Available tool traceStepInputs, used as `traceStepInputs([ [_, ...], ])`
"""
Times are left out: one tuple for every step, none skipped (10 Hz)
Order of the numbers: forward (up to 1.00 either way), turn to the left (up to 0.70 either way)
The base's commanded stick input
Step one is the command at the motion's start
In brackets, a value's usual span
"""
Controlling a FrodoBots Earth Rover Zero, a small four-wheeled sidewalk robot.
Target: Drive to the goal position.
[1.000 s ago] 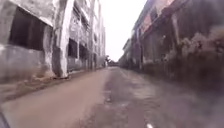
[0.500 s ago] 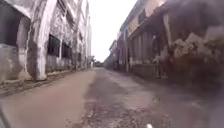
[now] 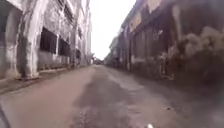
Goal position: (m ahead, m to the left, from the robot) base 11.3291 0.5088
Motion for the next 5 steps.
traceStepInputs([
  [1.0,0.0],
  [1.0,0.0],
  [1.0,0.0],
  [1.0,0.0],
  [1.0,0.0],
])
